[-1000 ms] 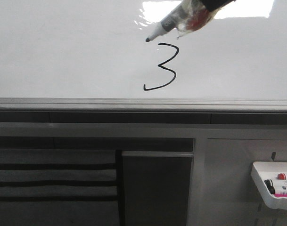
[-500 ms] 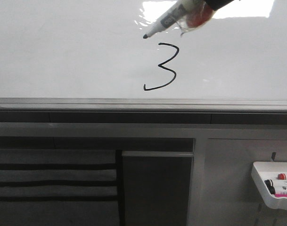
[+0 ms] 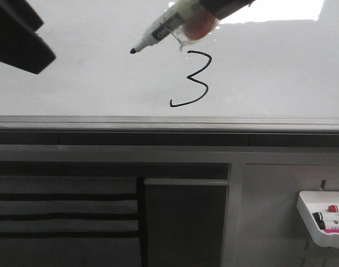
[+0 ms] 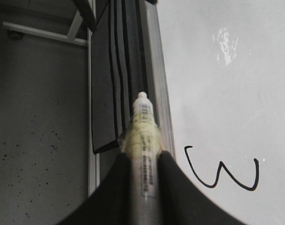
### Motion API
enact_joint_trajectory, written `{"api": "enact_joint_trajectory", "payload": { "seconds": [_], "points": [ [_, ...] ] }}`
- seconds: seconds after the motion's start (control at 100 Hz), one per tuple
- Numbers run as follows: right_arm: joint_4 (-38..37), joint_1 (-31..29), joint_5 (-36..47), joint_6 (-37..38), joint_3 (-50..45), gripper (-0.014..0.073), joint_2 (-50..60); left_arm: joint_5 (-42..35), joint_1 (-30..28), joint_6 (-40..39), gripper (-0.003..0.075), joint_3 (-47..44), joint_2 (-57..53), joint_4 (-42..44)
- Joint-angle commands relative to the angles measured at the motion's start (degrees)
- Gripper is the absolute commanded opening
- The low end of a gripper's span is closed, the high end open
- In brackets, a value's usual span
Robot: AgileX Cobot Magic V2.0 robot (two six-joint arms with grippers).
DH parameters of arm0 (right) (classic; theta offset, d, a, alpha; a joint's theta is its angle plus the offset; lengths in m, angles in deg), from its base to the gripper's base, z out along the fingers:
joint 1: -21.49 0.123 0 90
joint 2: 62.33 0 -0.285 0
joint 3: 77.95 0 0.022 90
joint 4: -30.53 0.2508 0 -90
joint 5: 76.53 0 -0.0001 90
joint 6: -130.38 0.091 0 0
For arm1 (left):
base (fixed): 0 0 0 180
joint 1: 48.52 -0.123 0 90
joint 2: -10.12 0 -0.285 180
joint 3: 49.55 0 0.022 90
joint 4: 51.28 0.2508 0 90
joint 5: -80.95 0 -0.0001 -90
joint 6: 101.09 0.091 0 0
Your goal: Write number 3 on whiteboard
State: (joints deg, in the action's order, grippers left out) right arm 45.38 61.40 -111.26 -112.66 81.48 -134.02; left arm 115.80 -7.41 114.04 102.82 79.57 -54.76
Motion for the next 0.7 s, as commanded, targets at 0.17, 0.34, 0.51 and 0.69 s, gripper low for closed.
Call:
{"api": "enact_joint_trajectory", "payload": {
  "seconds": [0.17,0.34,0.51,0.69],
  "points": [
    [0.7,0.6,4.9,-6.0,1.4,-0.0069,0.4,-12.8,5.8,7.3,0.0399,4.2,4.1,-0.6],
    [0.7,0.6,5.0,-6.1,1.4,-0.0069,0.4,-17.5,8.1,7.3,0.0399,4.2,6.6,-0.6],
    [0.7,1.9,6.2,-8.9,1.4,-0.0069,0.4,-17.9,9.4,7.3,0.0399,4.2,8.0,-0.6],
    [0.7,2.4,7.4,-10.5,1.4,-0.0069,0.4,-17.7,11.0,7.3,0.0399,4.2,7.8,-0.6]
  ]
}}
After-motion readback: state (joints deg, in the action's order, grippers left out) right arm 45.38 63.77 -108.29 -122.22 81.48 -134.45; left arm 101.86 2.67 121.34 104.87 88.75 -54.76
